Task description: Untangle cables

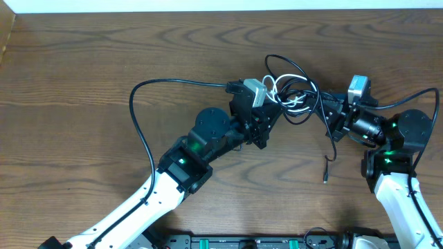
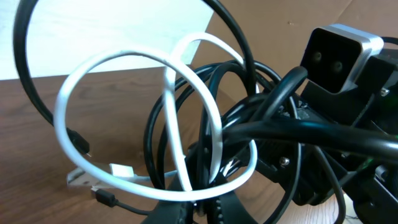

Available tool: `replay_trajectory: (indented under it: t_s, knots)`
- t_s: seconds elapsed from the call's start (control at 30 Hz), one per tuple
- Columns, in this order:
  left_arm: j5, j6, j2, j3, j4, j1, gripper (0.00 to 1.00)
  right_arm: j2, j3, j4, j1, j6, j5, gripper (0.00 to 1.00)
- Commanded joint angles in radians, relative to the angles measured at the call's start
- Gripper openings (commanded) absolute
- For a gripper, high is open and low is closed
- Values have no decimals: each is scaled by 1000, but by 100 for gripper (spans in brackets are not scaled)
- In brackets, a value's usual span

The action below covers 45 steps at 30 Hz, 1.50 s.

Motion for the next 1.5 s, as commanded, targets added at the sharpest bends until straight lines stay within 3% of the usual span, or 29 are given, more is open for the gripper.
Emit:
replay_trajectory:
  t_s: [0.0,0.4,1.03,1.23,1.47]
  knots:
    - [6,6,6,8,11,-2,8,-4,11,-5,-4,6,6,1]
    - [11,6,-15,8,-50,-2,8,-4,11,-14,-5,-12,7,1]
    - [45,13,-248,8,-216,-1,8,-4,11,-26,-5,-32,14,1]
    - [43,102,-263,8,-316,-1,8,-4,11,-26,-5,-32,14,1]
    - [-147,111,-263,8,-439,-1,8,-4,11,-26,-5,-32,14,1]
